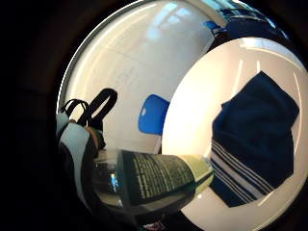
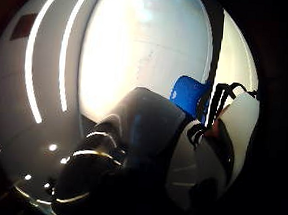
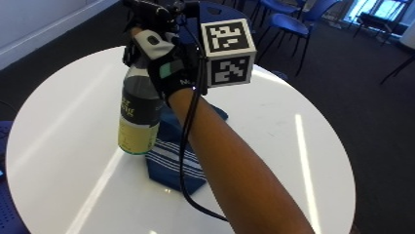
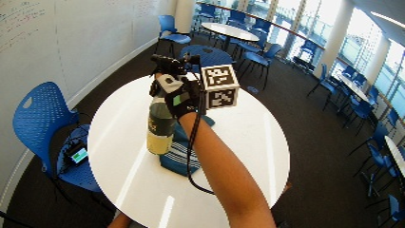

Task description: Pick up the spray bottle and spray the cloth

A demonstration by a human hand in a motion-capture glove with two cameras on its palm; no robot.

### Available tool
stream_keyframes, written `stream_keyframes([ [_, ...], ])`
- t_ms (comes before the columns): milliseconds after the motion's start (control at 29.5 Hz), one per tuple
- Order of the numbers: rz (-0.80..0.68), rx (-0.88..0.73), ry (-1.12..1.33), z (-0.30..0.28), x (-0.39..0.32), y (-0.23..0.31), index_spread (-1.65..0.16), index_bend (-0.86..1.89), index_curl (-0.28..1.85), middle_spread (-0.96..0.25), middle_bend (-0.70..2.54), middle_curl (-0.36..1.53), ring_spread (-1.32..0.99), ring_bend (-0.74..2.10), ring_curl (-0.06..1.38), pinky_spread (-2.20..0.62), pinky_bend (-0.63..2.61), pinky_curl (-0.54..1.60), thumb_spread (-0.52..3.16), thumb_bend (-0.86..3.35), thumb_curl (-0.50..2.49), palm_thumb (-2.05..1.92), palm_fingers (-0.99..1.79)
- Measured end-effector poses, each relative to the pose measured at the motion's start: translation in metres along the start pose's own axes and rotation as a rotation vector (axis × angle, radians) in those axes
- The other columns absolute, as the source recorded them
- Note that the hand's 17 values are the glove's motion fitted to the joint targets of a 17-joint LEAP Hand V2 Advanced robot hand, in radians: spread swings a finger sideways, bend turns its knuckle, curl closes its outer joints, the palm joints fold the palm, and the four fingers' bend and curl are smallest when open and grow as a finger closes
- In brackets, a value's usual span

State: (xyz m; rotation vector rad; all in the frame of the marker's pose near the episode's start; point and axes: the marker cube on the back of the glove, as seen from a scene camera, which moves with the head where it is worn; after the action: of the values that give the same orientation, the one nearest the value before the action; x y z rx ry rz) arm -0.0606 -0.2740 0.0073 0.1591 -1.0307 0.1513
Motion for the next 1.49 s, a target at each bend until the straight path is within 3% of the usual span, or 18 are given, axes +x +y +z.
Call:
stream_keyframes([
  [575,-0.106,-0.042,-0.003,0.078,-0.007,0.003,-0.23,0.57,0.58,-0.2,0.66,0.51,-0.23,0.6,0.45,-0.28,0.37,0.39,0.34,-0.03,0.9,0.86,1.39],
  [1489,-0.12,-0.07,0.102,0.087,0.001,0.002,-0.24,0.56,0.58,-0.2,0.65,0.51,-0.23,0.59,0.45,-0.28,0.37,0.4,0.34,-0.03,0.91,0.85,1.4],
])
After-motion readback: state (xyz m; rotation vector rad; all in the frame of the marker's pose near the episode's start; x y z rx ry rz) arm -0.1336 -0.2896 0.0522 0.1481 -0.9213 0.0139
